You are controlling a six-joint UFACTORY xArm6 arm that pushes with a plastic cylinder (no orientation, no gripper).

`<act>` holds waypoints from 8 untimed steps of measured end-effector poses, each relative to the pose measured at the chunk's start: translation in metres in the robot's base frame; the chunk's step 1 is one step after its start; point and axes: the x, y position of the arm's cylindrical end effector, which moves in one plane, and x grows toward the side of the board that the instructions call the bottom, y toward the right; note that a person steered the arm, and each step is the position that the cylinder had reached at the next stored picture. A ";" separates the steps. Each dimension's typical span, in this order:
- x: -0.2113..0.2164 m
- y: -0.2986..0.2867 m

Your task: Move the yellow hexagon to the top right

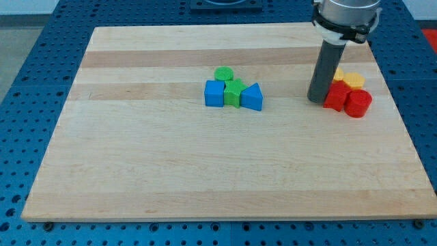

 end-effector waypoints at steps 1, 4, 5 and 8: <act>0.000 -0.001; 0.075 -0.010; 0.079 0.050; 0.038 0.170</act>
